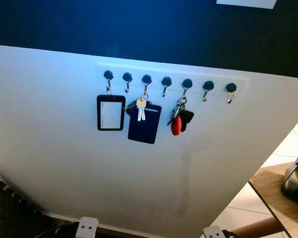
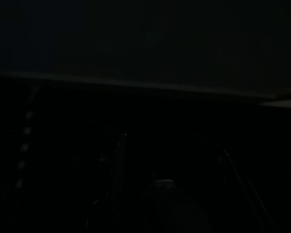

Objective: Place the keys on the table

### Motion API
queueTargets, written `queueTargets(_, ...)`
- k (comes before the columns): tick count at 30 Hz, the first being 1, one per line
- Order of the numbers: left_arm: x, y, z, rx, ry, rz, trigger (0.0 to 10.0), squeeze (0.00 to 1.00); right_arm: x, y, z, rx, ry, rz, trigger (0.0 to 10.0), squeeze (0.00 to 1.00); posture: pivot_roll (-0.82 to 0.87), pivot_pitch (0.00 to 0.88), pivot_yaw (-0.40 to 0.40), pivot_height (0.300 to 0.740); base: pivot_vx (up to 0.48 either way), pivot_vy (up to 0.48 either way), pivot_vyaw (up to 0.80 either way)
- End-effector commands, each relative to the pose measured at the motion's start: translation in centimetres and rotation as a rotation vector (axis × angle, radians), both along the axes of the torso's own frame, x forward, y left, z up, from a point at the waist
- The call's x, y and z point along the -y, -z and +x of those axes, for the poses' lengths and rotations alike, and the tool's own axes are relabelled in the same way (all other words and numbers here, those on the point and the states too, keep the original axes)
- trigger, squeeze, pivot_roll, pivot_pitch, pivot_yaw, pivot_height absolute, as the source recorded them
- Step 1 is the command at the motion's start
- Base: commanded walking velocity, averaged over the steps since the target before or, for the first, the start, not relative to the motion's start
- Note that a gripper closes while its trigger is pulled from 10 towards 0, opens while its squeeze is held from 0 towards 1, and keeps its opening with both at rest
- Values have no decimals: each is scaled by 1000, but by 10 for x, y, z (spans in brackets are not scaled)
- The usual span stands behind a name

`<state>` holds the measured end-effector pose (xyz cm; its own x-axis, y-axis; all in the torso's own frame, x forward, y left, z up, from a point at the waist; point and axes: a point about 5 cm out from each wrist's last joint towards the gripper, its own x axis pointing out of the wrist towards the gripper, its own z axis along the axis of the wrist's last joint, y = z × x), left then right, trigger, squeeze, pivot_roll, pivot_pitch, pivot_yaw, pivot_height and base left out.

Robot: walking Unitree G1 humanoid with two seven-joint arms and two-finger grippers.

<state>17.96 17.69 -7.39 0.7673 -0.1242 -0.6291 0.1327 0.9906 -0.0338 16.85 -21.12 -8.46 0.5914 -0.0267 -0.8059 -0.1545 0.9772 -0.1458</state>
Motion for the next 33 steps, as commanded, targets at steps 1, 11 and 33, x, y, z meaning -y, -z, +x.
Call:
queueTargets(1, -4, 2, -4, -8, 25, 74, 0, 1000, -1, 2, -4, -11, -8, 3, 2824, 1000, 15, 51, -58, 740, 0, 0, 0)
queueTargets(11, -7, 1, -1, -3, -4, 94, 4196, 176, -10, 2, -2, 11, 2, -30, 4118, 1000, 19, 54, -46, 740, 0, 0, 0)
queueTargets(33, -12, -14, 14, 130, -23, 114, 10000, 0, -13, -30, 46, 345, 103, 4, 10000, 0, 53, 72, -45, 740, 0, 0, 0)
